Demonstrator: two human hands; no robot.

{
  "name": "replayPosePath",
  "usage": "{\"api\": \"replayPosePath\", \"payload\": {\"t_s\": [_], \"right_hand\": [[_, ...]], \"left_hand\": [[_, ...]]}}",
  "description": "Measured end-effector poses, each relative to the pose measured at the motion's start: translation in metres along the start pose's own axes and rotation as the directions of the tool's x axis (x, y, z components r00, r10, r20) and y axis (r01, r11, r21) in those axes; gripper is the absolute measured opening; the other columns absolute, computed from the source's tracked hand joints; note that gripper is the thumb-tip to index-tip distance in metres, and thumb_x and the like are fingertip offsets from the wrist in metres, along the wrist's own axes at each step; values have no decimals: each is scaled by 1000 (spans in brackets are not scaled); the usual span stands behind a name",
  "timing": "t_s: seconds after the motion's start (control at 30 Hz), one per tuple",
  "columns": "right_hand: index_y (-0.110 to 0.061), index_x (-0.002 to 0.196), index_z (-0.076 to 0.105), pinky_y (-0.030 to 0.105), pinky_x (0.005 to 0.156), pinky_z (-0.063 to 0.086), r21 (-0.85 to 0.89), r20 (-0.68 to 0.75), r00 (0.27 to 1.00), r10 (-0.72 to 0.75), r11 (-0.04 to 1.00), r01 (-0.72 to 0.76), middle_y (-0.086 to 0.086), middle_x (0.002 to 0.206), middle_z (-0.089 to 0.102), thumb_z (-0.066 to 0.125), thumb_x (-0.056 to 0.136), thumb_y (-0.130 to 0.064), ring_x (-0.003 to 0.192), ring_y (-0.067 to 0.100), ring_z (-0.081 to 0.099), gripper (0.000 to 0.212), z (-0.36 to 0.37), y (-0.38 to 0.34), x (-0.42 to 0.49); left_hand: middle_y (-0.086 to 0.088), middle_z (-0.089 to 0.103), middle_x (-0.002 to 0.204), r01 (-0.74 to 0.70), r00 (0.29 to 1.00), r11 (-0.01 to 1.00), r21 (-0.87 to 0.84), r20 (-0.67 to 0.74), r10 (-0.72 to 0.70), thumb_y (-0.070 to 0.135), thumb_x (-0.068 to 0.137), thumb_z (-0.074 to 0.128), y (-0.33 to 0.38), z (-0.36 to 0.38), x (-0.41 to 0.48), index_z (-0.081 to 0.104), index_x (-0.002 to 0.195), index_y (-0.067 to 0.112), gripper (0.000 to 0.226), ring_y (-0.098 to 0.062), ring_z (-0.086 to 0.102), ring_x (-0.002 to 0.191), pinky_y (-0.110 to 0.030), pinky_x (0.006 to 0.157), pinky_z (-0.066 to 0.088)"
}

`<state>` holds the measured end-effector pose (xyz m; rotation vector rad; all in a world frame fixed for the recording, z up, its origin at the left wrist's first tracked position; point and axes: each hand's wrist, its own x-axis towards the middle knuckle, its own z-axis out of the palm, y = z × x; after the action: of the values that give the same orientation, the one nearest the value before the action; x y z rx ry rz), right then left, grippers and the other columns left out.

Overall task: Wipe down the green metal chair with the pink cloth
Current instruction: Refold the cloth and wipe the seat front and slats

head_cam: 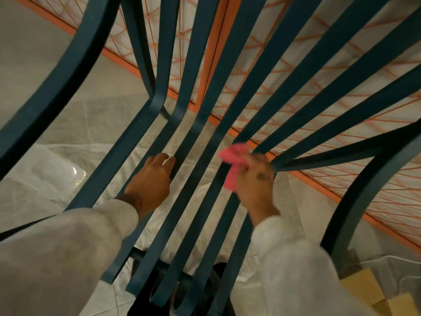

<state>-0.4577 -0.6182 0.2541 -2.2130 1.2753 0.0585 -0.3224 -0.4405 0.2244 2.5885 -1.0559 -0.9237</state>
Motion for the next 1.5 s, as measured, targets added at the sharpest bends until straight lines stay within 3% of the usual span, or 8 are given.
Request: {"api": "replayPosePath", "payload": {"t_s": [0.17,0.3,0.53,0.7,0.97,1.2,1.4,1.5], "right_hand": [[-17,133,60,35,105,45,-233,41,985,-169,957,174,10,131,55,61,94,-8,122,30,50,40,21,-5,52],[-19,126,64,28,101,49,-147,41,988,-151,977,155,4,127,59,66,89,-6,116,21,56,39,43,7,7],[-23,119,69,22,93,44,-23,418,908,-29,999,43,-6,118,61,53,96,-10,110,13,59,30,25,-11,-19],[-26,120,68,20,90,40,196,314,920,-235,964,180,-6,116,61,57,97,-15,105,8,55,28,19,-70,4],[-14,131,62,34,107,40,56,155,830,-536,843,534,11,128,55,52,97,-7,121,28,51,36,80,-168,74],[-20,133,59,36,113,36,-151,244,855,-457,853,499,7,141,47,49,98,-7,131,27,43,38,134,-168,70],[-25,122,67,29,104,41,-26,422,693,-584,757,653,-1,127,53,58,96,-9,118,16,48,33,136,-162,16],[-17,127,61,34,104,41,-135,385,763,-519,786,603,7,132,53,56,96,-11,124,25,50,32,126,-177,69]], "left_hand": [[-10,46,143,-72,997,997,42,37,70,18,96,53,-11,5,0,33,147,11,55,-34,51,123,-40,100,50],[-8,46,142,-55,998,998,10,28,55,17,96,52,-7,3,0,35,146,12,53,-32,51,123,-39,102,49],[-8,54,136,-85,996,995,-44,-34,84,12,93,58,-10,-12,-1,47,140,13,49,-30,54,121,-39,102,49],[-21,58,127,-1,947,999,-42,-320,-13,0,82,66,-53,-41,-12,57,128,2,47,-42,54,113,-48,94,50],[-10,59,118,286,935,941,-182,-163,-316,22,96,54,-85,-39,-40,53,124,13,30,-23,59,105,-32,95,51],[-8,60,118,255,930,947,-193,-219,-295,16,96,53,-96,-30,-35,54,131,14,35,-23,58,106,-33,95,51],[-5,63,111,269,929,949,-165,-216,-301,13,93,57,-98,-29,-34,61,117,15,25,-21,57,96,-33,87,53],[-5,60,118,253,943,957,-140,-183,-276,24,93,60,-99,-33,-32,55,127,16,35,-19,58,104,-30,93,52]]}}
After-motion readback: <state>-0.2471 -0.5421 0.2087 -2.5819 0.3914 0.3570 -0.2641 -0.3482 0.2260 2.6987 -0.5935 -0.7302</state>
